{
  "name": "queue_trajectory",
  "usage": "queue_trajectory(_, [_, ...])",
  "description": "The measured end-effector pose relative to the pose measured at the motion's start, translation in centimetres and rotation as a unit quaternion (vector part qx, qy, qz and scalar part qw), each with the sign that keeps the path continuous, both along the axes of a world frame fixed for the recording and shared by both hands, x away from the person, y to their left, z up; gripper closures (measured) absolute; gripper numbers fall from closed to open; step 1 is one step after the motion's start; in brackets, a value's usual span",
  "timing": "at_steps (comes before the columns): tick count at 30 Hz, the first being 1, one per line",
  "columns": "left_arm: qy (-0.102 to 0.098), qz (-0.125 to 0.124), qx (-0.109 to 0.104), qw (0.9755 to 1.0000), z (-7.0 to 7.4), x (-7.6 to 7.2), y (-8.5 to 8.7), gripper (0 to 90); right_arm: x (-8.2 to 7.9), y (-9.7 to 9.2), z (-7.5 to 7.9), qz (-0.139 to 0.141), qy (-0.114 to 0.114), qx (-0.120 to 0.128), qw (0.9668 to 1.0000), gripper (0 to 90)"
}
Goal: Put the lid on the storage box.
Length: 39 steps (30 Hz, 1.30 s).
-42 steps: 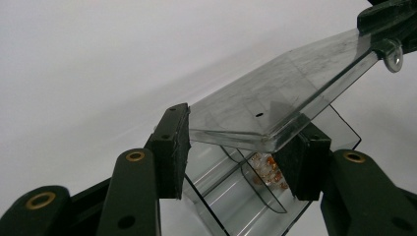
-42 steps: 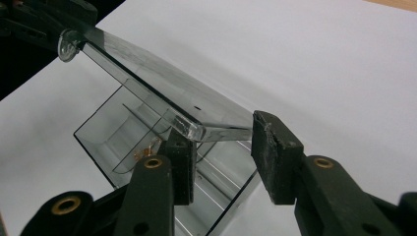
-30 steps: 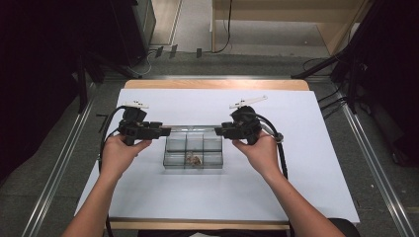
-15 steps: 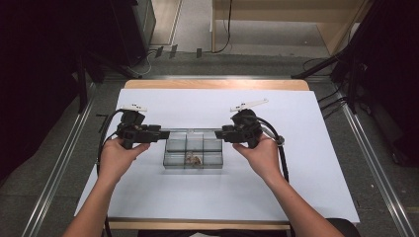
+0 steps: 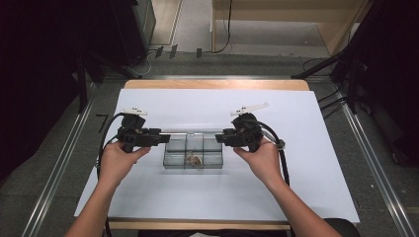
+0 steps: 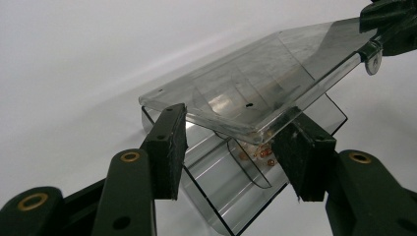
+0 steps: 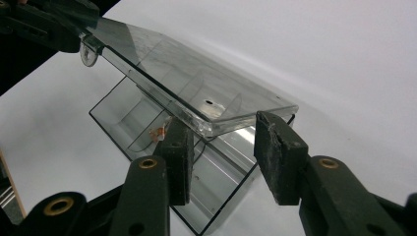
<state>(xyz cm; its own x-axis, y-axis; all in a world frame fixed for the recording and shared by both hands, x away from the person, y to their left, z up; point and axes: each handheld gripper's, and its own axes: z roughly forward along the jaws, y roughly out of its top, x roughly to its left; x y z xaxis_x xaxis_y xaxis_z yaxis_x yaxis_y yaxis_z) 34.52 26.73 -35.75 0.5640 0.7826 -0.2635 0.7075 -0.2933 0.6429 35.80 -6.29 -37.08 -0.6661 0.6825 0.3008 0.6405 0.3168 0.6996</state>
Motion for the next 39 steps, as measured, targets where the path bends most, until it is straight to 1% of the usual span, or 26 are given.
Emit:
queue_trajectory(7, [0.001,0.000,0.001,1.0000,-0.3,-0.3,0.0,47.6,-0.3,-0.1,-0.2,-0.003,0.004,0.000,1.0000,60.1])
queue_trajectory(19, [0.005,0.001,-0.001,1.0000,-0.8,-0.8,0.1,46.9,-0.6,0.2,-0.7,0.002,0.002,-0.007,1.0000,58.7])
queue_trajectory(20, [0.006,-0.001,0.001,1.0000,-0.9,-0.8,0.0,46.6,-0.8,0.2,-0.8,-0.002,0.000,-0.004,1.0000,59.1])
queue_trajectory(22, [0.008,-0.003,0.003,1.0000,-1.0,-0.8,-0.1,46.5,-1.0,0.2,-1.0,-0.005,0.003,-0.004,1.0000,59.3])
queue_trajectory(24, [0.008,-0.002,0.003,1.0000,-1.1,-0.8,-0.1,46.3,-1.1,0.2,-1.1,-0.004,0.000,-0.004,1.0000,59.5])
queue_trajectory(35, [0.010,-0.001,0.001,0.9999,-1.4,-1.1,0.0,46.2,-1.3,0.2,-1.5,-0.006,0.008,-0.003,0.9999,59.3])
queue_trajectory(37, [0.010,-0.003,0.003,0.9999,-1.5,-1.2,0.0,46.1,-1.4,0.1,-1.6,-0.006,0.010,0.003,0.9999,59.4])
queue_trajectory(39, [0.010,-0.002,0.004,0.9999,-1.5,-1.2,0.0,46.1,-1.5,0.0,-1.7,-0.006,0.012,0.004,0.9999,59.4])
